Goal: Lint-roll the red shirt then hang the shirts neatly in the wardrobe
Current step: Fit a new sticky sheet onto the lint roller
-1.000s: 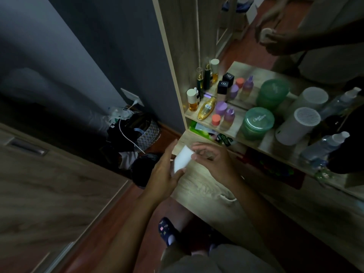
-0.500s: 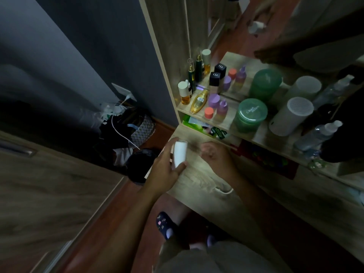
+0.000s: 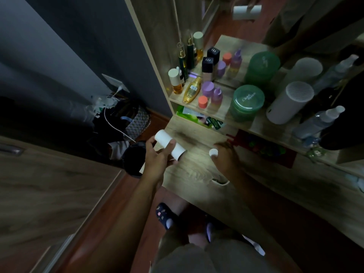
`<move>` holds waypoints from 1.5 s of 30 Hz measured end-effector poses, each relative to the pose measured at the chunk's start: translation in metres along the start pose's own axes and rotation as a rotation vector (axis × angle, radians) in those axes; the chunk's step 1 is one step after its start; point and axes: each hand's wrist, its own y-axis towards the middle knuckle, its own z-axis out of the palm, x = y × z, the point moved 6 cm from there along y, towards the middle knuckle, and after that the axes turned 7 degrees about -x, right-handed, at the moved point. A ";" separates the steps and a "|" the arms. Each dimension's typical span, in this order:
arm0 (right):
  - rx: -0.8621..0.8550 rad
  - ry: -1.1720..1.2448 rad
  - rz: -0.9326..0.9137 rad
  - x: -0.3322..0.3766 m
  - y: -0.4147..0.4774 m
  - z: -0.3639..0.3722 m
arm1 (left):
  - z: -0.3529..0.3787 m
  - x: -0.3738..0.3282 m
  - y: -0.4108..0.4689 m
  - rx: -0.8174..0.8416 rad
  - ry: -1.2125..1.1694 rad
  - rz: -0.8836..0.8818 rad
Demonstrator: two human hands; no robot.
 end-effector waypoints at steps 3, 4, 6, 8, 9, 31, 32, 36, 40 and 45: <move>-0.004 -0.077 0.016 0.004 0.001 0.004 | 0.003 0.003 -0.001 0.014 -0.050 -0.041; -0.017 -0.087 0.038 0.004 0.003 0.005 | 0.004 0.003 0.000 0.016 -0.055 -0.049; -0.025 -0.107 0.062 0.003 0.004 0.007 | 0.005 0.005 0.000 0.016 -0.065 -0.069; -0.010 -0.135 0.058 0.002 0.006 0.012 | 0.006 0.007 0.001 0.013 -0.090 -0.094; 0.001 -0.136 0.065 0.002 0.008 0.013 | 0.006 0.008 0.001 0.015 -0.105 -0.107; 0.188 1.303 0.135 0.108 -0.018 -0.102 | 0.003 0.011 0.016 0.002 -0.240 -0.122; 0.196 1.301 0.122 0.112 -0.019 -0.103 | 0.003 0.010 0.016 0.009 -0.242 -0.119; 0.200 1.286 0.102 0.120 -0.022 -0.101 | 0.004 0.008 0.017 0.050 -0.235 -0.109; 0.192 1.299 0.104 0.126 -0.022 -0.101 | 0.005 0.005 0.015 0.075 -0.216 -0.097; 0.159 1.268 0.104 0.126 -0.019 -0.102 | 0.006 0.003 0.015 0.084 -0.202 -0.088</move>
